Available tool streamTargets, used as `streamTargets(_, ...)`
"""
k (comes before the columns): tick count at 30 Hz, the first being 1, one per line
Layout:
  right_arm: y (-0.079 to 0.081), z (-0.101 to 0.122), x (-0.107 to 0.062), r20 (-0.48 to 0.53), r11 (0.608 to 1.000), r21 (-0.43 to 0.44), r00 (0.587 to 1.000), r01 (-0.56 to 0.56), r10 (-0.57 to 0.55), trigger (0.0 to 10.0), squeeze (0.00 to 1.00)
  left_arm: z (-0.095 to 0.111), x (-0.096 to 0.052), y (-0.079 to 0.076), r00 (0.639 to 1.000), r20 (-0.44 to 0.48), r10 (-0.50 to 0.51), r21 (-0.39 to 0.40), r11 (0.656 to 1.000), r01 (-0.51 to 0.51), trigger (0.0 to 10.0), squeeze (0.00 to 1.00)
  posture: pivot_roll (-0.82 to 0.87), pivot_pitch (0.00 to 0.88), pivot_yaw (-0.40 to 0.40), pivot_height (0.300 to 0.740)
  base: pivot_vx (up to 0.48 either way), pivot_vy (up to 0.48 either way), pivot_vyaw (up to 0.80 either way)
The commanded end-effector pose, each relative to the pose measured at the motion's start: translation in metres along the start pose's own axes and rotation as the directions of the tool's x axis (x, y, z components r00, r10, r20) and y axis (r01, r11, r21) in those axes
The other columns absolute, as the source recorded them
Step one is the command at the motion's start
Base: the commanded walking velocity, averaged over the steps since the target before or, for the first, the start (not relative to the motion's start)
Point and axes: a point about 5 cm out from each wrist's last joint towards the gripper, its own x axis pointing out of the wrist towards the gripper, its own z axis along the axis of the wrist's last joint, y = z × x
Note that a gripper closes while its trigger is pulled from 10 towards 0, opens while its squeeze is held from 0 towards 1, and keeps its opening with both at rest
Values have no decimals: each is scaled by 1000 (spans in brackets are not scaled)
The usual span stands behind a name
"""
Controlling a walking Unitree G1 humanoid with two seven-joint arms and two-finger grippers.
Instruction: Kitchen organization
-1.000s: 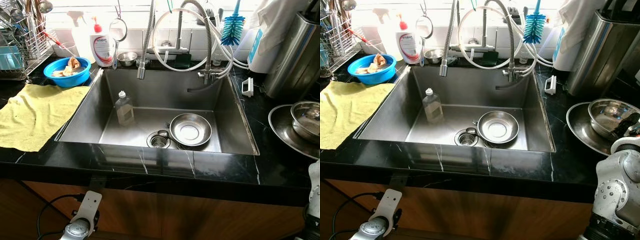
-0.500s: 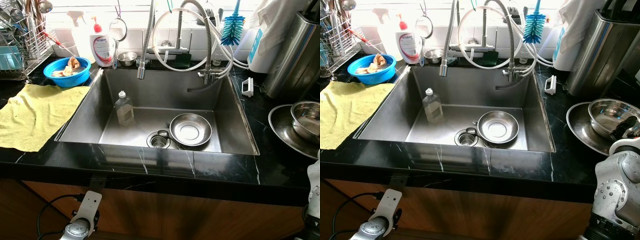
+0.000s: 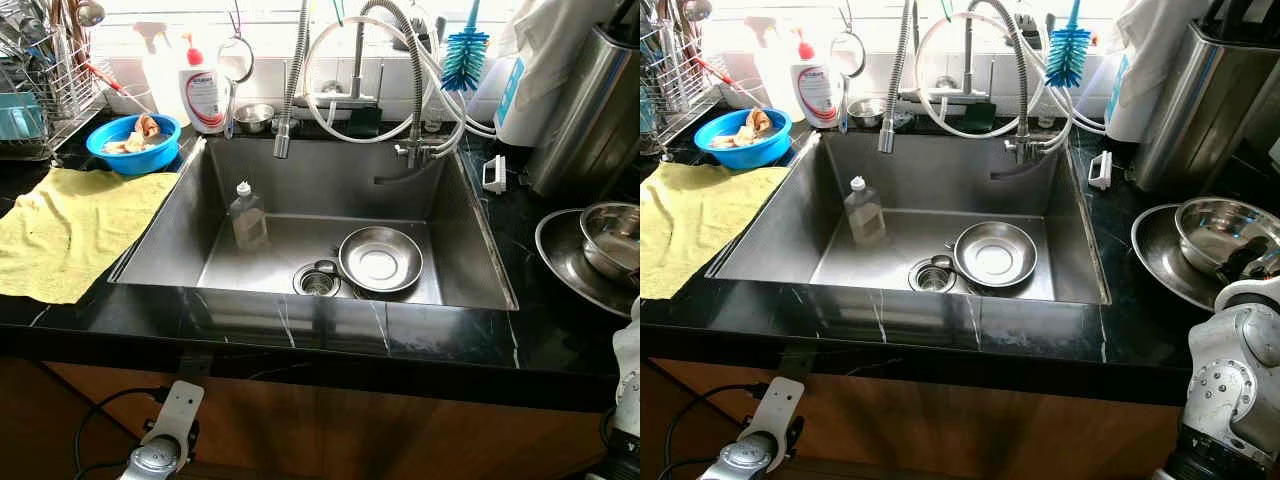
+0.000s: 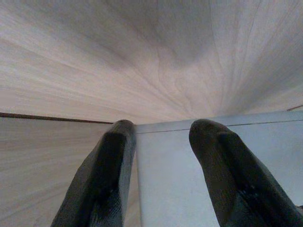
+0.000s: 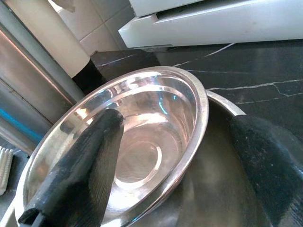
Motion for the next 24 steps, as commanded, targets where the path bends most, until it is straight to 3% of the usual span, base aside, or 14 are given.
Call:
streamTargets(1,3,-7,0,-54,1000,29,999,1,0,10000,0,5,1,2,1000,14,8,21,1000,-8,10000,0,-75,0,25,740,0,0,0)
streamTargets(23,8,-13,0,-103,998,52,994,-22,27,9843,0,5,1,1,1000,17,8,20,1000,-8,10000,0,-73,0,23,740,0,0,0)
streamTargets(24,9,-13,0,-105,998,56,994,-24,29,3529,0,5,1,1,1000,17,8,20,1000,-8,10000,0,-73,0,23,740,0,0,0)
